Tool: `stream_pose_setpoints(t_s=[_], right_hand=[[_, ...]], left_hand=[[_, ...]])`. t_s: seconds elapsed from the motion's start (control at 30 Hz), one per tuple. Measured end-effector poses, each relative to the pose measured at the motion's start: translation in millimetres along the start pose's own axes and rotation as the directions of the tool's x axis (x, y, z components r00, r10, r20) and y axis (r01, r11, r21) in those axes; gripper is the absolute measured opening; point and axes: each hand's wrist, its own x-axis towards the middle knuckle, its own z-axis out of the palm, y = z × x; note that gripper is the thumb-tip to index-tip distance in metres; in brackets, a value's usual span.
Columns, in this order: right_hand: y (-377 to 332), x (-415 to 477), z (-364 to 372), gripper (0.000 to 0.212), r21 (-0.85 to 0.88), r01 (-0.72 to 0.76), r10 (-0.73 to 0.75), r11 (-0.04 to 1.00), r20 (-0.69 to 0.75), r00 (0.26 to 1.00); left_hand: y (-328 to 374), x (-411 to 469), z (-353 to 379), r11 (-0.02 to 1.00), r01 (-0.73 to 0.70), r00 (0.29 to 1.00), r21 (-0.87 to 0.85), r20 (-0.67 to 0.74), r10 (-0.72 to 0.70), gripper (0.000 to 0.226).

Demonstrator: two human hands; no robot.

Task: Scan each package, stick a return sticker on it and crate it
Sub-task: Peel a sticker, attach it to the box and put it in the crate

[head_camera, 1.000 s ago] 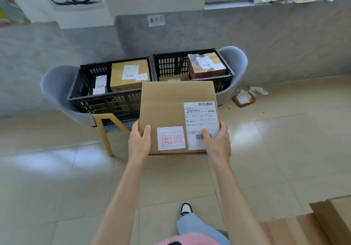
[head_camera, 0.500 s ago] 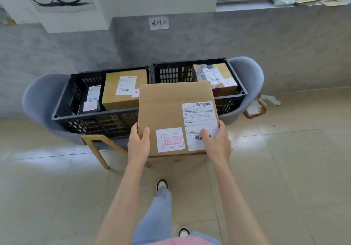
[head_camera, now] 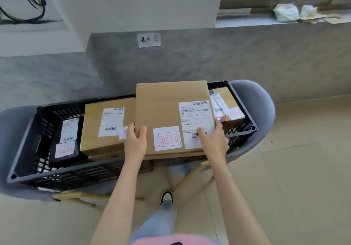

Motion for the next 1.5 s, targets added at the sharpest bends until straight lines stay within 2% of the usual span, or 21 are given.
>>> stream_pose_setpoints(t_s=[0.17,0.47,0.77,1.27,1.5], right_hand=[[-25.2,47.8,19.3,0.07,0.031,-0.011,0.01,0.999,0.014,1.0],[-34.5,101.9,31.3,0.073,0.08,-0.085,0.078,0.993,0.082,0.994],[-20.8,141.4,40.2,0.076,0.138,-0.131,0.1,0.982,0.212,0.972],[6.0,182.2,71.7,0.072,0.084,-0.145,0.117,0.986,0.273,0.955],[10.4,195.3,75.9,0.072,0.095,-0.159,0.125,0.983,0.295,0.947]], left_hand=[[25.6,48.5,8.9,1.0,-0.02,1.0,-0.002,0.011,0.02,0.054],[32.3,99.7,30.9,0.996,0.032,0.999,0.078,0.026,-0.035,0.055],[26.5,124.3,49.7,0.99,0.127,0.991,0.066,0.033,-0.13,0.064],[-2.4,155.3,74.6,0.966,0.193,0.979,0.175,0.035,-0.202,0.065],[-3.0,162.5,81.2,0.969,0.194,0.98,0.155,0.018,-0.199,0.065]])
